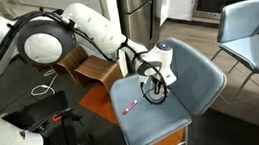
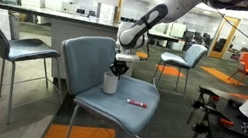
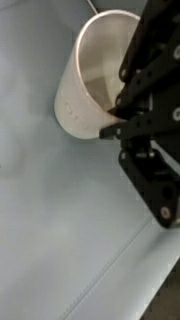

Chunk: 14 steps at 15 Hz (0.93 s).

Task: Move the white mug backwards on the seat

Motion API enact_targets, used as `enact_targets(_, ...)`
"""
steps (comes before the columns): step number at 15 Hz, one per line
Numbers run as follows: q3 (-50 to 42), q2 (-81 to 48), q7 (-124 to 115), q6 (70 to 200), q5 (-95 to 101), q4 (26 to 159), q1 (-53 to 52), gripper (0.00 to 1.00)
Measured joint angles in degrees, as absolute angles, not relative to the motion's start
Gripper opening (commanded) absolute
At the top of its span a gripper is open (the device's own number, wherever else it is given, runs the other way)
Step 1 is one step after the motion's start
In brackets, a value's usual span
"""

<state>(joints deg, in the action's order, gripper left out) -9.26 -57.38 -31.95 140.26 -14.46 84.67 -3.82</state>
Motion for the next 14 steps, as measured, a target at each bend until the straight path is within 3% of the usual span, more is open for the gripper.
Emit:
enact_targets(11,-10.69,-57.30,-34.37,140.26,-14.19,85.10,-4.61,0.03)
enact_targets(12,-11.03,-57.28,-34.65,140.26,-14.13,85.20,-4.72,0.14)
enact_targets(13,-11.30,-57.26,-35.15,140.26,-14.02,85.30,-4.79,0.37)
enact_targets(14,-11.45,-57.24,-35.33,140.26,-14.00,85.39,-4.82,0.39)
